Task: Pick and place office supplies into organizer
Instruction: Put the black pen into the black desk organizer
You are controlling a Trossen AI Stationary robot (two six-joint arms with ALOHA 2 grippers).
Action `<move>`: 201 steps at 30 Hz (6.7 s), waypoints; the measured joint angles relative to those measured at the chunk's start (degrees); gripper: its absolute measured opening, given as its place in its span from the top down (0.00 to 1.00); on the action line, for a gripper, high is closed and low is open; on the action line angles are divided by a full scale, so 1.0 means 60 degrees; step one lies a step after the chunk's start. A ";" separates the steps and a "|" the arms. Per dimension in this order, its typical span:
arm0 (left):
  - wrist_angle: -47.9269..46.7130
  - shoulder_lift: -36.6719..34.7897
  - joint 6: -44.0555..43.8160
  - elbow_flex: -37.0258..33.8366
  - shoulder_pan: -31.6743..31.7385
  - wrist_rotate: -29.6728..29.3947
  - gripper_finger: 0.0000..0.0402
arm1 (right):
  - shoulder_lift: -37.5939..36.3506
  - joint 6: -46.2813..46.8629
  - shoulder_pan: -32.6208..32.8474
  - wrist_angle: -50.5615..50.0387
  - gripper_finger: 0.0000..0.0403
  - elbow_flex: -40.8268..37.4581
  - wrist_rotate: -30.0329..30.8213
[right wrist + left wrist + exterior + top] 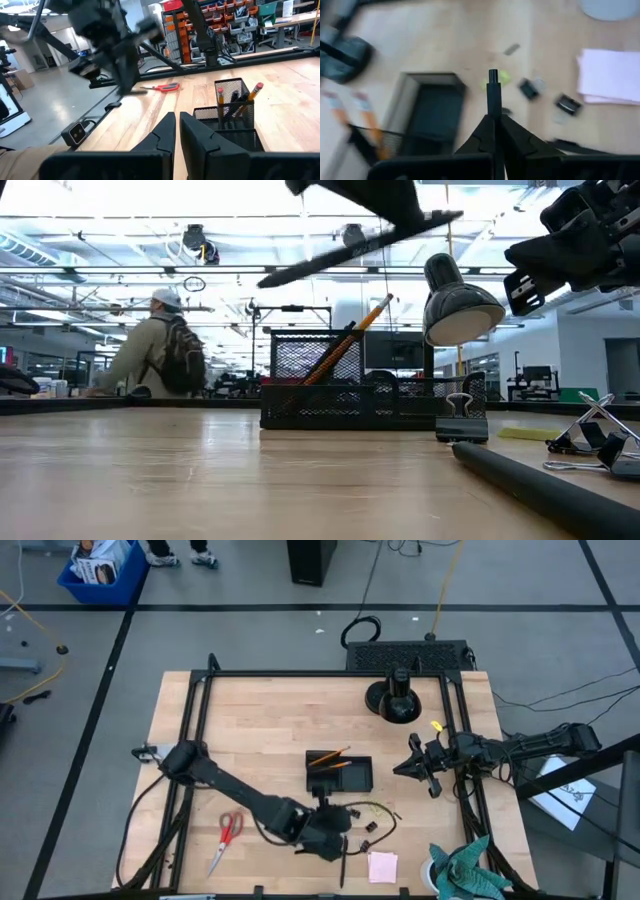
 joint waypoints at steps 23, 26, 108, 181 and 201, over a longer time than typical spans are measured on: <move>0.1619 -0.2224 0.5000 -0.0058 0.1814 0.0788 0.99 | 0.0040 -0.0831 0.0220 0.0173 0.99 0.0002 0.0021; 0.1964 -0.2270 0.5369 -0.0303 0.2109 0.2227 0.99 | 0.0040 -0.0804 0.0220 0.0422 0.99 0.0002 0.0015; 1.3899 -0.3188 0.3235 -1.0652 0.4528 0.4204 0.69 | 0.0419 -0.0550 0.0217 0.0592 0.99 0.0000 0.0799; 0.3004 0.2606 -0.2306 -0.0605 0.0243 0.5717 0.99 | 0.0525 -0.2007 0.0220 0.1090 0.99 -0.0001 0.0788; 0.0418 0.1887 -0.1941 -0.0707 -0.0087 0.6194 0.99 | 0.0532 -0.2029 0.0220 0.1147 0.99 -0.0001 0.0791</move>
